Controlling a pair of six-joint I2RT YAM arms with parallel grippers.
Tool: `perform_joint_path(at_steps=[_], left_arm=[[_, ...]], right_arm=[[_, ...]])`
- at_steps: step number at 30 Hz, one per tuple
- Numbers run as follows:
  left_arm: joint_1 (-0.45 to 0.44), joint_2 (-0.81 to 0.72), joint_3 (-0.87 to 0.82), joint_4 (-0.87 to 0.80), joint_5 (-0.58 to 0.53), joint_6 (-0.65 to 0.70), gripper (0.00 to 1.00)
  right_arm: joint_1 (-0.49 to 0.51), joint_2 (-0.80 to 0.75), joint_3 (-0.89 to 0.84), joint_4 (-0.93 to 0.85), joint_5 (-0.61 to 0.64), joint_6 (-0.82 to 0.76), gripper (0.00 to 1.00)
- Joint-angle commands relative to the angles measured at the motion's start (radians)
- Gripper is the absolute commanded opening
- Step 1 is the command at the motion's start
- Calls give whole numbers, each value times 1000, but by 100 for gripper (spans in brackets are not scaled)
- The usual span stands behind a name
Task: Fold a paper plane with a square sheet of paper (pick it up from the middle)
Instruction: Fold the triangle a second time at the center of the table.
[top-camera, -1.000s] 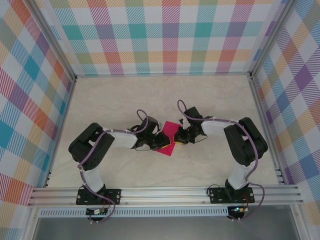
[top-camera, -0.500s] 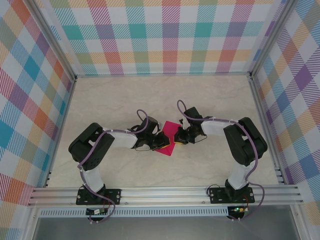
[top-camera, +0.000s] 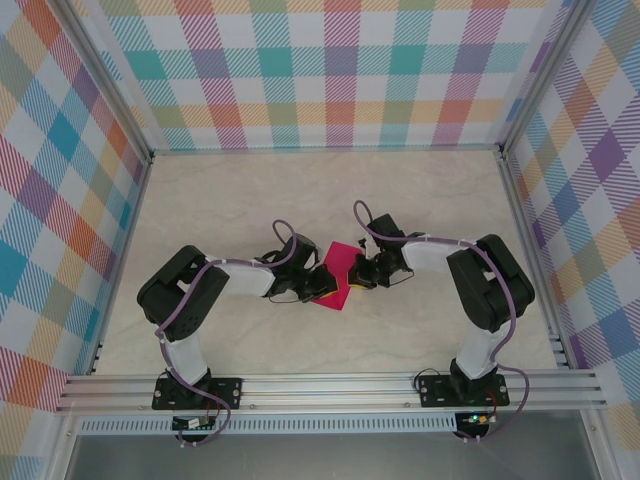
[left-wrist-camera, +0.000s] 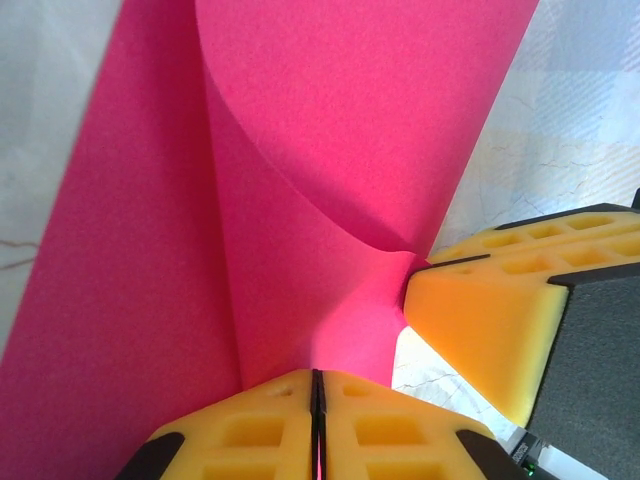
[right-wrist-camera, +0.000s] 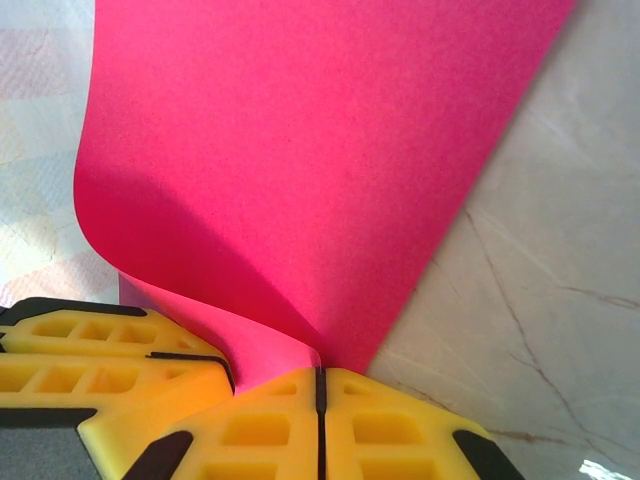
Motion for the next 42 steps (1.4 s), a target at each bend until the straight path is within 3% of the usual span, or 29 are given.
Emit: perform_joint_path(at_steps=[1,13,18,25,42], left_arm=[[-9,12,1,-48,-23,7,10],[-10,12,3,-97,-53,-7,9],[-10,14,8,-102,-57,-7,8],[-12,9,3,-102,-60,-11,8],[-12,-43,83,-108,-41,1,8]], right_arm=[[4,19,27,-28,11,-14,8],[3,-130,40,-100,131,-6,24],[15,-123,4,-43,34,20,19],[36,-66,13,-9,-4,28,14],[36,39,19,-83,97,-20,12]])
